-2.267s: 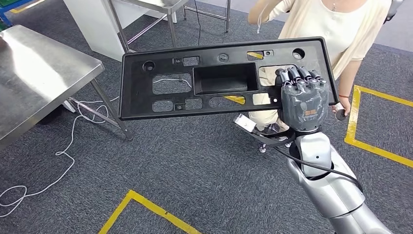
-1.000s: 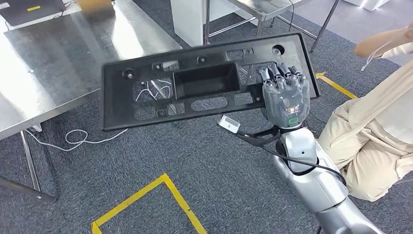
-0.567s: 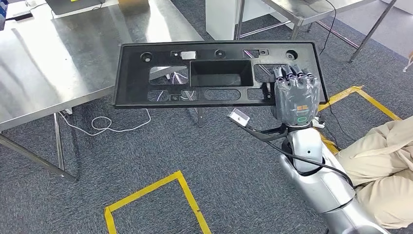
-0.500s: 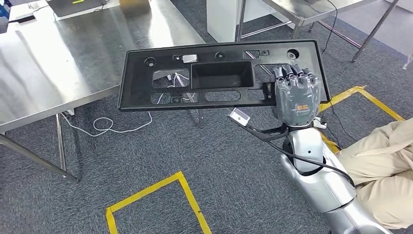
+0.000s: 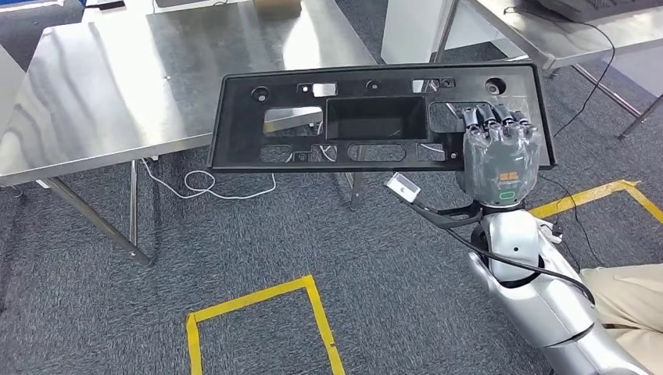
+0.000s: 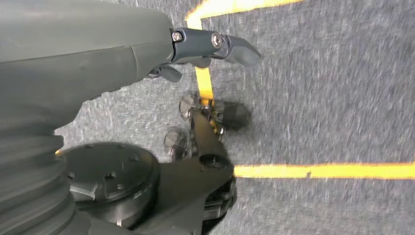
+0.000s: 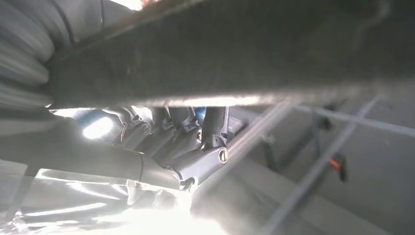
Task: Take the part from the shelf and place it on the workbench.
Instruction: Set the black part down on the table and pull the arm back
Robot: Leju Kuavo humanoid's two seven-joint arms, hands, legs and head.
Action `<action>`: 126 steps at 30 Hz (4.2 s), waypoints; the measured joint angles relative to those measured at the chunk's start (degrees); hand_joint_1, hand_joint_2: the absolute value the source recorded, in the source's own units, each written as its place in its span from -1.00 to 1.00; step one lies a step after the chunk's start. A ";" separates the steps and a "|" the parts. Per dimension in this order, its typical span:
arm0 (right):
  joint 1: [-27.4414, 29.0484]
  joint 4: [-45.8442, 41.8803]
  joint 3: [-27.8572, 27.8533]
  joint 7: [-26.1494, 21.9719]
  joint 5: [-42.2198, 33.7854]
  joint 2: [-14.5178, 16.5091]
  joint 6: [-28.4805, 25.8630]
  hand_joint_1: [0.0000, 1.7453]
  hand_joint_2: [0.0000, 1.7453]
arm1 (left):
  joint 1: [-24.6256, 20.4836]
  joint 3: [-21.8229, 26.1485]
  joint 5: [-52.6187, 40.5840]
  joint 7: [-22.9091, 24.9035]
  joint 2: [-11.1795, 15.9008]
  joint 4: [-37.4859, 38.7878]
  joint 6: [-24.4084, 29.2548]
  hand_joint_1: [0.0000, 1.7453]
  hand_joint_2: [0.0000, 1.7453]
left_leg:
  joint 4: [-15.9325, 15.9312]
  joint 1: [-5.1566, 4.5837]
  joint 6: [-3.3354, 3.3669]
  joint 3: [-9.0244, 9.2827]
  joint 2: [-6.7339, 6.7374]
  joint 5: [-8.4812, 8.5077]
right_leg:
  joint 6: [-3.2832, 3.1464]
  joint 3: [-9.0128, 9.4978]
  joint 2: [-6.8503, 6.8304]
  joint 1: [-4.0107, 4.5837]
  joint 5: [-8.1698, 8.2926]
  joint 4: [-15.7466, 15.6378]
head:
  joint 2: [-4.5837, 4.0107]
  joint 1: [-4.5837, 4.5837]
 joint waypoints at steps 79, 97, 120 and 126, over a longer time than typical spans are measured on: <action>7.70 13.08 -19.88 -30.51 -14.09 13.35 -6.17 1.00 1.00 | -1.02 -12.04 -2.61 -4.61 0.77 -0.05 9.67 -1.00 1.00 | -0.59 0.21 1.25 2.84 -5.49 -2.46 | 1.40 -8.63 4.82 -1.30 -1.56 12.19 | 0.00 0.83; 9.47 11.98 -20.24 -31.86 -16.09 12.33 -5.74 1.00 1.00 | -0.14 -13.01 -3.07 -4.61 1.39 -0.10 9.60 -1.00 1.00 | 13.69 0.92 -2.54 -10.58 -1.08 -7.48 | -0.95 5.89 4.13 -1.49 -2.10 -3.26 | 0.00 0.59; 10.21 12.42 -20.10 -32.35 -16.67 11.18 -6.07 1.00 1.00 | 0.47 -13.04 -3.10 -3.98 1.78 -0.05 9.58 -1.00 1.00 | 3.36 -1.49 -0.23 8.21 -3.63 -7.57 | -0.80 -3.75 4.24 -0.47 6.05 -3.51 | -0.01 0.11; 9.99 12.49 -19.98 -32.42 -16.62 11.19 -6.09 1.00 1.00 | 0.21 -13.03 -2.49 -4.03 1.45 -0.05 9.73 -1.00 1.00 | 15.42 1.06 -3.60 -4.99 -1.28 -12.25 | -1.73 3.42 4.25 -1.16 1.46 -4.83 | 0.00 -0.29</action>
